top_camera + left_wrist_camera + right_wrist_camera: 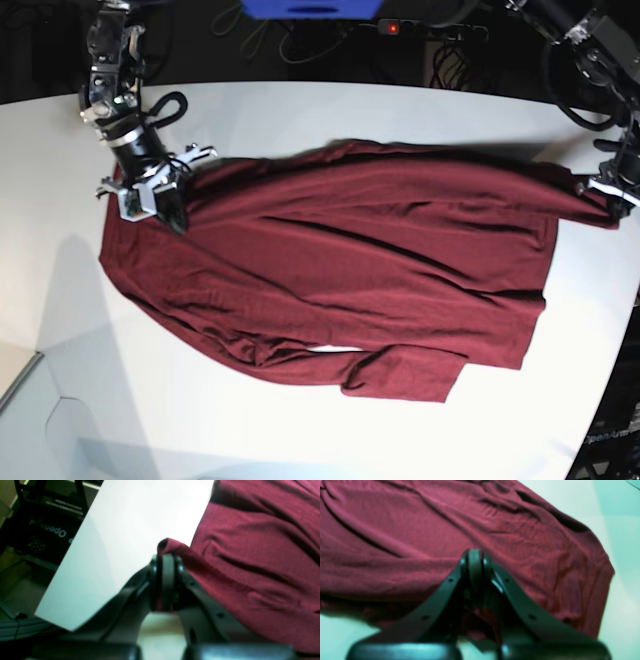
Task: Layout the t-shirt on the table in an organized manner, then fold the t-shirt properly
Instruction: 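Hold the shirt end with the right gripper and drag it outward, then regrasp the shirt edge with the left gripper and stretch it taut, then release the shirt with the right gripper and lift it away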
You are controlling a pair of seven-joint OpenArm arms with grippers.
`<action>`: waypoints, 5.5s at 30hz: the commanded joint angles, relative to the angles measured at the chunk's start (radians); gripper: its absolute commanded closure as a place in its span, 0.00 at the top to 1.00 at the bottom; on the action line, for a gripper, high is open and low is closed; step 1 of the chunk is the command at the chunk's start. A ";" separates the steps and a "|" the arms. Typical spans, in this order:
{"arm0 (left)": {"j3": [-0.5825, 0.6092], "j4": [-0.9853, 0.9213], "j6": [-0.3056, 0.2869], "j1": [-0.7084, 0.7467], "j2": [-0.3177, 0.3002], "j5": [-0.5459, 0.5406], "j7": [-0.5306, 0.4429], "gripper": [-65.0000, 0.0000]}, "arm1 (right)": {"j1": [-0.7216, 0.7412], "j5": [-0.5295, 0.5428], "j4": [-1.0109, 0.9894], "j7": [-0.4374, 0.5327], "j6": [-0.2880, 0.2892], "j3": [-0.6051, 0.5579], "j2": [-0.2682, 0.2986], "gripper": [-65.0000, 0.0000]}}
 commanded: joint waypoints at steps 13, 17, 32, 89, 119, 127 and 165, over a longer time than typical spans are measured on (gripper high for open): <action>-0.003 -0.013 0.002 -0.044 -0.038 -0.016 -0.025 0.00 | 0.004 0.023 -0.022 0.040 0.004 0.015 0.024 0.00; 0.008 -0.031 0.002 -0.059 -0.038 -0.016 -0.025 0.00 | 0.004 0.023 -0.022 0.040 0.004 0.015 0.024 0.00; 0.057 -0.062 0.002 -0.056 -0.027 -0.022 -0.027 0.00 | 0.018 0.023 -0.024 0.039 0.051 0.142 0.024 0.00; 0.125 -0.211 0.002 0.051 0.019 -0.015 -0.027 0.75 | 0.015 0.023 -0.024 0.034 0.084 0.156 0.016 0.00; 0.117 -0.284 0.002 -0.016 -0.106 -0.024 -0.027 0.00 | 0.012 0.023 -0.024 0.034 0.084 0.154 0.016 0.00; 0.117 -0.284 0.002 -0.045 -0.119 -0.024 -0.027 0.00 | 0.008 0.023 -0.019 0.034 0.084 0.154 0.016 0.00; 0.125 -0.284 0.002 -0.147 -0.181 -0.022 -0.027 0.00 | -0.286 0.019 0.133 0.043 0.085 -0.149 -0.011 0.44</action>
